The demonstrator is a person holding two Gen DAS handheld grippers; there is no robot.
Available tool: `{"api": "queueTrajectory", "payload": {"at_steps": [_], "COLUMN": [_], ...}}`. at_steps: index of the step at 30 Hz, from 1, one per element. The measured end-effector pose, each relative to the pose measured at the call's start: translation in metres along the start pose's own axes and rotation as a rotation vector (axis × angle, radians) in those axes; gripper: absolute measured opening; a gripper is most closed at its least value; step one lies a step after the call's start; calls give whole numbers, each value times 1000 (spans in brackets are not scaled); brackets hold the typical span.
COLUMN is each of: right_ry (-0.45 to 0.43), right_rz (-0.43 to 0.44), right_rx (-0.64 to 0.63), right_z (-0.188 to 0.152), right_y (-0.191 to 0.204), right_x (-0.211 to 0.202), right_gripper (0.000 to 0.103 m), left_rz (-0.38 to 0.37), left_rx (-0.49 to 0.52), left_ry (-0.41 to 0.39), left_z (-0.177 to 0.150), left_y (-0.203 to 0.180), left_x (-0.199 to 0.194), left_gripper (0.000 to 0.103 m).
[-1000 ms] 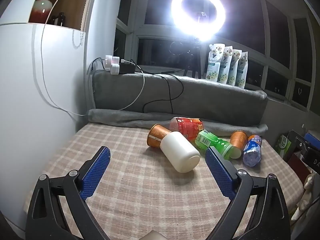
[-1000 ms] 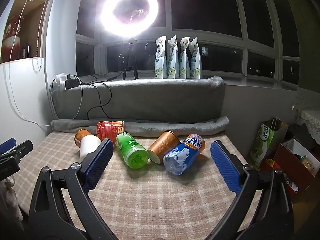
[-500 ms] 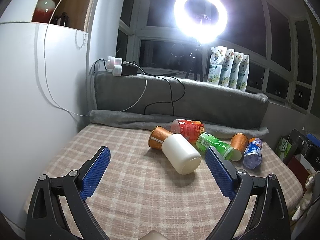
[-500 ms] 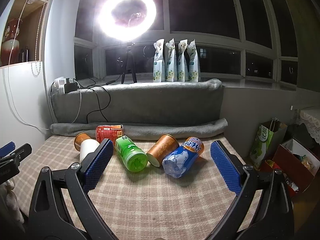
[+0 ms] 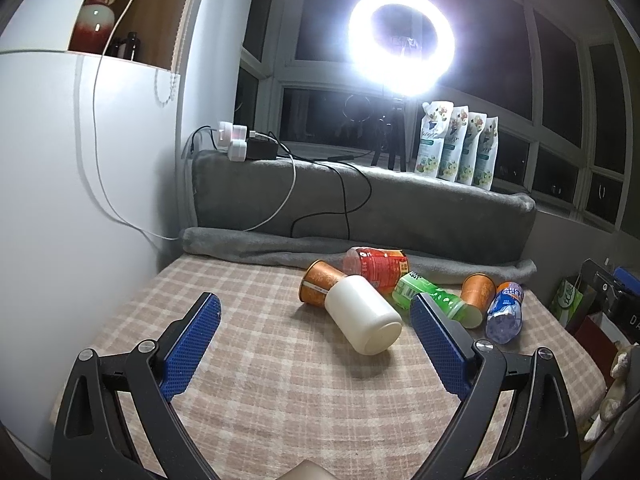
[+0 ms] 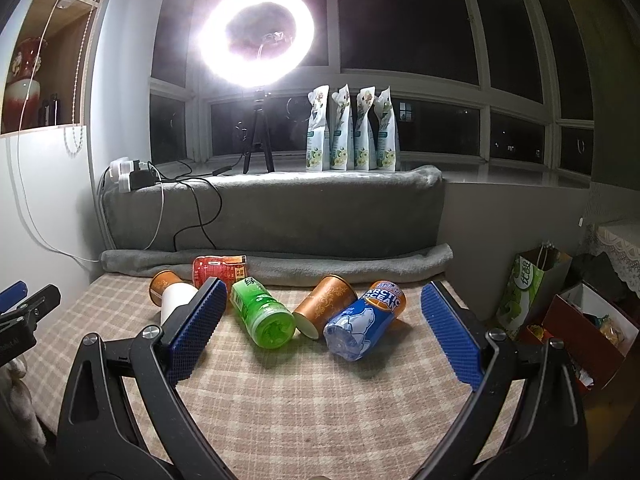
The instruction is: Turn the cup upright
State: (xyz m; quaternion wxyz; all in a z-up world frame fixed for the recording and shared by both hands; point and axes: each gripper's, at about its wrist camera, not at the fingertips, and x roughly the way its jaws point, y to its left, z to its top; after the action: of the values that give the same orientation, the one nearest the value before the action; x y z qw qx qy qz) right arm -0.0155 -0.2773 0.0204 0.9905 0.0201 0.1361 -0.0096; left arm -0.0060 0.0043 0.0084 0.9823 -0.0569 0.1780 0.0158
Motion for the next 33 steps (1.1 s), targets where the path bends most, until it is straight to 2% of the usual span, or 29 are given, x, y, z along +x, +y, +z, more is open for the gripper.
{"api": "queueTrajectory", "payload": {"at_steps": [33], "right_ry": [8], "right_rz": [1], "right_rx": [-2], "right_z": [1], "right_y": [1], "right_x": [1], "right_gripper": [100], "left_rz": [-1], "left_rx": [3], "left_ry": [-3], "left_z": [0], "left_y": [-1], "left_x": [-2], "left_gripper": [96]}}
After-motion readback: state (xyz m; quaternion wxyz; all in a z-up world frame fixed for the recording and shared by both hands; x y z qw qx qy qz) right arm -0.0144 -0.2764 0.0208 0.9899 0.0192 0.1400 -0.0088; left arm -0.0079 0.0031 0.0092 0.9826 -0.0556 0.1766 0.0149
